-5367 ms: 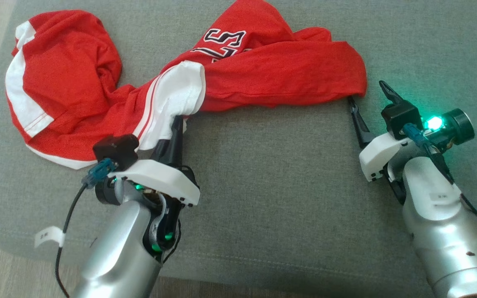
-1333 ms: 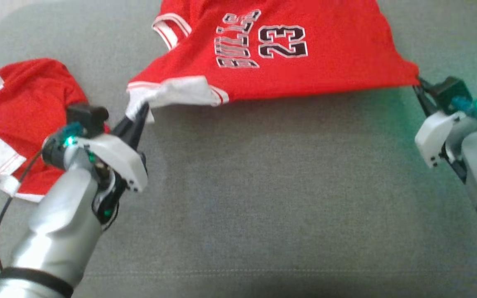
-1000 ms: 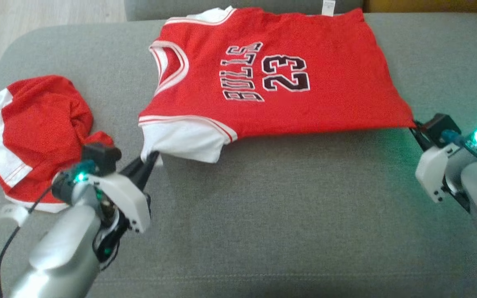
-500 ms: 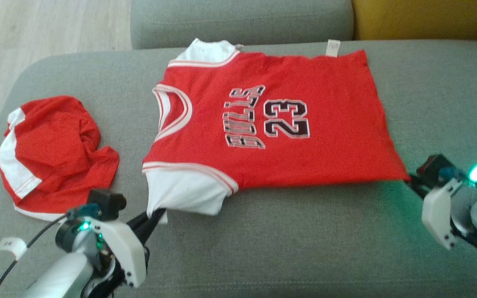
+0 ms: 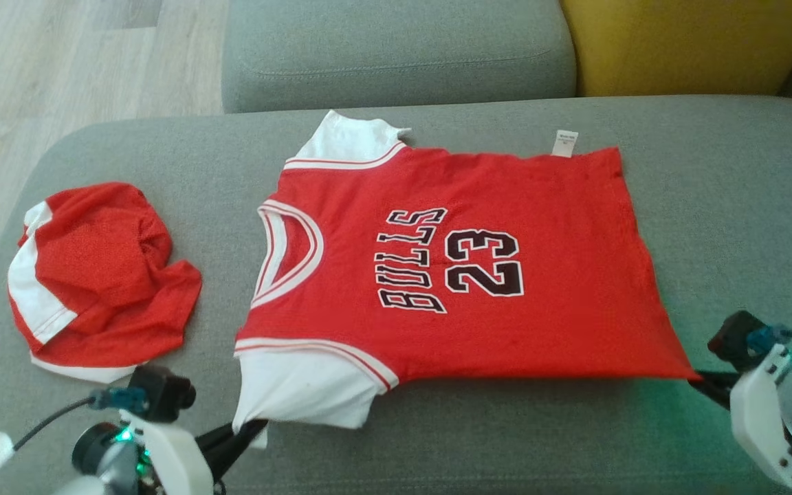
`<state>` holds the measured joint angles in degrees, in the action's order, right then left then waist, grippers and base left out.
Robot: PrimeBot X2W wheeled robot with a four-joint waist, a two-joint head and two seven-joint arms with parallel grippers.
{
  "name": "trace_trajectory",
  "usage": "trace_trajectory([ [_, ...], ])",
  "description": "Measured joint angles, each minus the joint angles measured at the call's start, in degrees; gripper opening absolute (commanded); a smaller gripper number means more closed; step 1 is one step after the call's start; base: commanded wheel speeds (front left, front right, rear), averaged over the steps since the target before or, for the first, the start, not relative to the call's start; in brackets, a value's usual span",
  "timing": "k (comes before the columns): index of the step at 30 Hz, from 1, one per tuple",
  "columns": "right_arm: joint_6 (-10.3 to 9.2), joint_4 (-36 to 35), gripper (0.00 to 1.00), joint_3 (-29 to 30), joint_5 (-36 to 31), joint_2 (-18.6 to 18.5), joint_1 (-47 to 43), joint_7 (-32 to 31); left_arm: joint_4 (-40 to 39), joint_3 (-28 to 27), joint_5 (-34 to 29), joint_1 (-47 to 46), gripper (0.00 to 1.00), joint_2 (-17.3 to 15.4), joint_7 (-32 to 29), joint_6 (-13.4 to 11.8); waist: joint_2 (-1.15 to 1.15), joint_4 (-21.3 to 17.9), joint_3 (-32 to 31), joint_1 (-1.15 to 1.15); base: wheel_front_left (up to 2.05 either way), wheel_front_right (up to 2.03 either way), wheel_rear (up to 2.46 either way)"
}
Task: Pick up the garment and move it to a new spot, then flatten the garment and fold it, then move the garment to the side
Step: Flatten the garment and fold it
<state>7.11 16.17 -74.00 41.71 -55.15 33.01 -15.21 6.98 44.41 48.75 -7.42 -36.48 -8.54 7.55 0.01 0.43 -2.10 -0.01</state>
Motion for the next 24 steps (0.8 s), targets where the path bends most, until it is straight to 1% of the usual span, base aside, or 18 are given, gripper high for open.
trace_trajectory([
  [3,0.0,-4.5,0.0,0.0,1.2,-2.6,-1.0,-3.7,-3.1,0.3,2.1,0.8,0.0,-2.0,-2.1,0.0,0.0,-0.1,0.1,0.0,0.0,0.0,0.0],
  [4,0.0,-4.5,0.0,0.0,1.2,-2.6,-1.0,-3.7,-3.1,0.3,2.1,0.8,0.0,-2.0,-2.1,0.0,0.0,-0.1,0.1,0.0,0.0,0.0,0.0],
  [7,0.0,-8.0,0.0,-0.1,2.5,-4.6,-1.5,-6.0,-5.1,0.3,2.5,1.4,0.0,-3.4,-3.1,-0.1,0.0,-0.3,0.4,0.0,0.0,0.0,0.0],
  [9,0.0,-9.1,0.0,-0.1,3.3,-5.2,-1.4,-6.1,-6.0,0.2,3.0,1.4,0.0,-3.9,-3.3,-0.4,0.0,-0.5,0.6,0.0,0.0,0.0,0.0],
  [13,0.0,-8.9,0.0,-0.2,3.6,-5.2,0.1,-5.9,-7.6,-0.6,3.0,1.3,0.0,-4.0,-2.9,-1.2,0.0,-0.7,1.5,0.0,0.0,0.0,0.0],
  [18,0.0,-6.4,0.0,-0.2,4.3,-4.5,3.4,-4.1,-8.2,-1.6,2.7,-0.3,0.0,-3.7,-1.9,-2.0,0.0,-0.9,2.8,0.0,0.0,0.0,0.0],
  [24,0.0,-3.2,0.0,-0.1,4.2,-1.8,8.3,-2.6,-8.0,-4.8,2.7,-6.3,0.0,-2.0,-0.1,-2.6,0.0,-1.2,5.0,0.0,0.0,0.0,0.0],
])
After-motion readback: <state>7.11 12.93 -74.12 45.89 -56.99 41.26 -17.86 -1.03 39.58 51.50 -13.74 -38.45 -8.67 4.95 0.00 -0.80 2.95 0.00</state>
